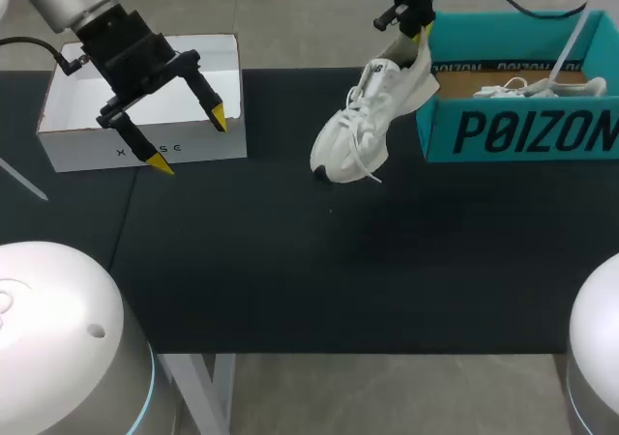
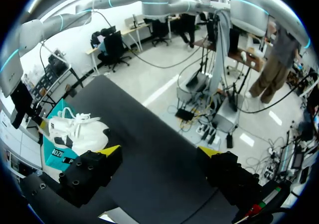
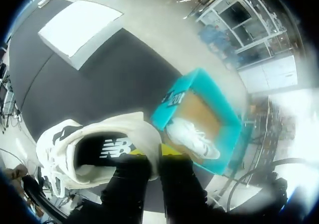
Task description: Take the shoe out of the shoebox, open the shoe tongue, remove and reinsert the insole, then place the shoe into the shoebox
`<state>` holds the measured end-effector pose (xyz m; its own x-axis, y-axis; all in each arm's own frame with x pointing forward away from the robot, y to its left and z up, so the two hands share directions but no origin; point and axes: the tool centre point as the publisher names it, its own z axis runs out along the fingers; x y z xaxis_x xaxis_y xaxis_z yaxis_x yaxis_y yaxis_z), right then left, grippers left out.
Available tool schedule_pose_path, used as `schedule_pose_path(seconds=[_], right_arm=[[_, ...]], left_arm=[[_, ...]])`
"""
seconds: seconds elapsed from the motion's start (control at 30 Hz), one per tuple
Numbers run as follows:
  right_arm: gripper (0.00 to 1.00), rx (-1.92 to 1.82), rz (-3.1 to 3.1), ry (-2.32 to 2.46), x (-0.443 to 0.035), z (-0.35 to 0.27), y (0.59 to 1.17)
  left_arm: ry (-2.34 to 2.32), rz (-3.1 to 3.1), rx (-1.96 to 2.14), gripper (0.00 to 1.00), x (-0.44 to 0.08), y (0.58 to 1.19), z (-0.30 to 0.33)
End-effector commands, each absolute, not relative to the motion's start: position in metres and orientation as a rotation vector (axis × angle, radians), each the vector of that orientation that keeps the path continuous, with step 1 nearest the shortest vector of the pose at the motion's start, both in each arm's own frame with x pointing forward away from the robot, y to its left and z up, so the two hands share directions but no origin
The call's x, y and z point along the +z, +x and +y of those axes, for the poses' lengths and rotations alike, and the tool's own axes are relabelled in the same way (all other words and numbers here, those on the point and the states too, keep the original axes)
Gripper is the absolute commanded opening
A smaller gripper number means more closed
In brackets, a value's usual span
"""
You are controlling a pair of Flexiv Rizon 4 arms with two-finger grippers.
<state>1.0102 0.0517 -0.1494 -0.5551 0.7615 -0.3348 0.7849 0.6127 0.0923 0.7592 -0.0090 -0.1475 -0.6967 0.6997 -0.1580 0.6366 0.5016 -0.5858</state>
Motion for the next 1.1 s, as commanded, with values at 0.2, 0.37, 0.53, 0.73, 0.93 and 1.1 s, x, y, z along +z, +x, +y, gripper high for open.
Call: schedule_pose_path(seconds=[0.2, 0.37, 0.53, 0.73, 0.93, 1.1], right_arm=[[0.00, -0.131, 2.492, 1.308, -0.141, 0.046, 1.019], [0.00, -0.131, 2.492, 1.308, -0.141, 0.046, 1.019], [0.00, -0.131, 2.492, 1.308, -0.141, 0.046, 1.019], [0.00, -0.131, 2.492, 1.308, -0.141, 0.046, 1.019], [0.00, -0.085, 2.460, 1.480, -0.115, -0.005, 1.044], [0.00, -0.067, 2.391, 1.610, -0.106, -0.058, 1.059]], left_arm=[[-1.176, -2.634, 0.959, 1.00, -0.147, 0.760, -0.009], [-1.176, -2.634, 0.959, 1.00, -0.147, 0.760, -0.009], [-1.176, -2.634, 0.959, 1.00, -0.147, 0.760, -0.009], [-1.176, -2.634, 0.959, 1.00, -0.147, 0.760, -0.009], [-1.176, -2.634, 0.959, 1.00, -0.147, 0.760, -0.009], [-1.176, -2.634, 0.959, 1.00, -0.147, 0.760, -0.009]])
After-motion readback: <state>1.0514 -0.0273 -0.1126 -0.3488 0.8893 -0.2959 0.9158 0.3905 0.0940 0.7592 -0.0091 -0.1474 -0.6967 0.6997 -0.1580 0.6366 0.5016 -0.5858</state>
